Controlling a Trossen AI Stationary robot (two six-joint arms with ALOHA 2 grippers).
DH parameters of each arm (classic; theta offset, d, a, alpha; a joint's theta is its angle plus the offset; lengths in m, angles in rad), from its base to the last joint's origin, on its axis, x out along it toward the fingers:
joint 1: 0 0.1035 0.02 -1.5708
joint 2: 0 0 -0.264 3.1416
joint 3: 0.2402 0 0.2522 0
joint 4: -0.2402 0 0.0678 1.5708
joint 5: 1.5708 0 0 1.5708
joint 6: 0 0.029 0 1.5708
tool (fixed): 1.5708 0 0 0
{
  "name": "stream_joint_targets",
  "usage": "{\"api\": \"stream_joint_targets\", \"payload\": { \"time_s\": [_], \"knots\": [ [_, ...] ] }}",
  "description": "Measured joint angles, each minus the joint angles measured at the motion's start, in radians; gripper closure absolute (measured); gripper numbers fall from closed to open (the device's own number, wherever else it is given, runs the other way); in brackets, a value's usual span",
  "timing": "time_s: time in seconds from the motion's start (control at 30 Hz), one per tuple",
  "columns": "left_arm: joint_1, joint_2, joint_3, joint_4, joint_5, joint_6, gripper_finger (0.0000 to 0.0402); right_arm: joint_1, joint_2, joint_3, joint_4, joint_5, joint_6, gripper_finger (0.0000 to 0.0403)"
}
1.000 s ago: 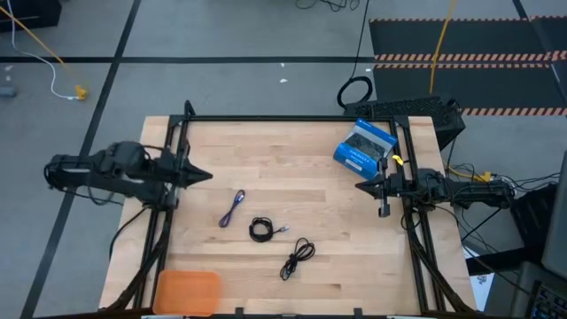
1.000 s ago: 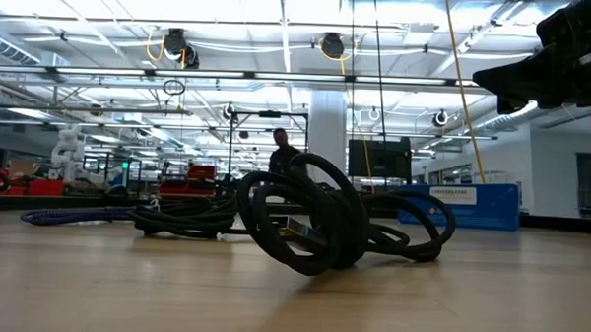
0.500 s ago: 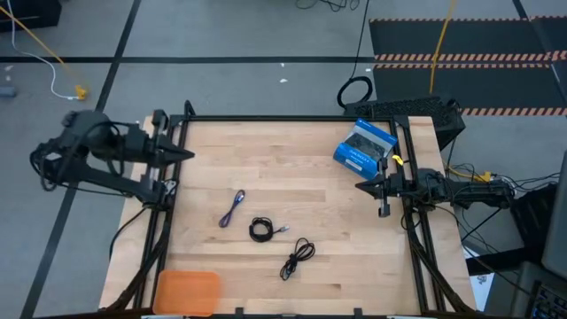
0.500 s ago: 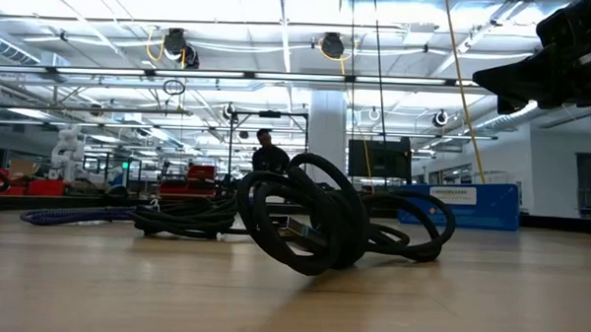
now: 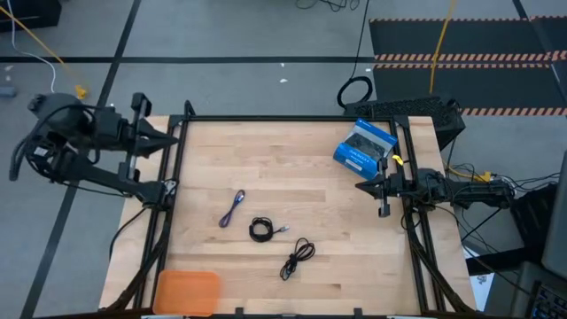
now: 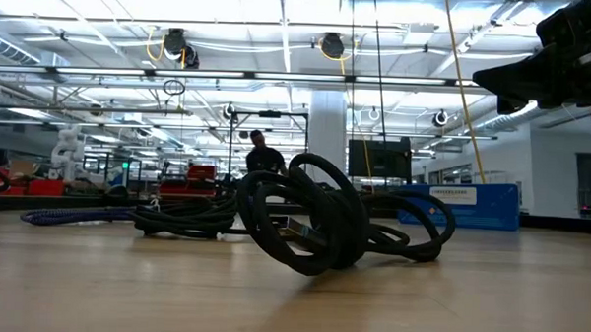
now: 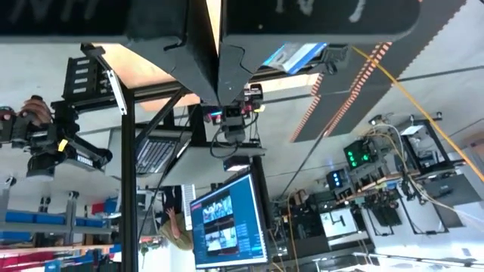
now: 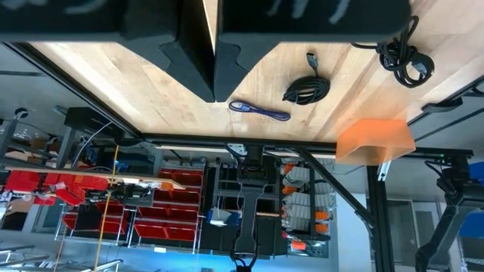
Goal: Pick and place USB-C Cables
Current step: Put the blue patterned cable charger into the orange bin
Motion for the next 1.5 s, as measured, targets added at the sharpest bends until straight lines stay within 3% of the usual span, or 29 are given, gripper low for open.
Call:
{"api": "stream_joint_targets", "payload": {
  "time_s": [0.43,0.67,0.87,1.17,1.37,1.5],
  "knots": [
    [0.0,0.002,0.003,-0.057,0.0,-0.008,0.0396,0.0,0.0,0.006,0.064,0.0,0.169,0.0403],
    [0.0,0.011,0.003,-0.055,-0.001,0.001,0.0396,0.0,0.056,0.154,-0.041,0.0,0.199,0.0403],
    [0.0,0.015,0.003,-0.052,-0.002,0.031,0.0396,0.0,0.201,0.398,-0.195,0.007,0.152,0.0403],
    [0.0,0.015,0.003,-0.053,-0.009,0.063,0.0396,0.0,0.482,0.876,-0.451,0.089,0.04,0.0403],
    [0.0,0.015,0.003,-0.053,-0.009,0.055,0.0396,0.0,0.643,1.177,-0.547,0.192,-0.02,0.0403],
    [0.0,0.014,0.003,-0.044,-0.009,0.055,0.0396,0.0,0.732,1.333,-0.584,0.197,-0.061,0.0403]
  ]
}}
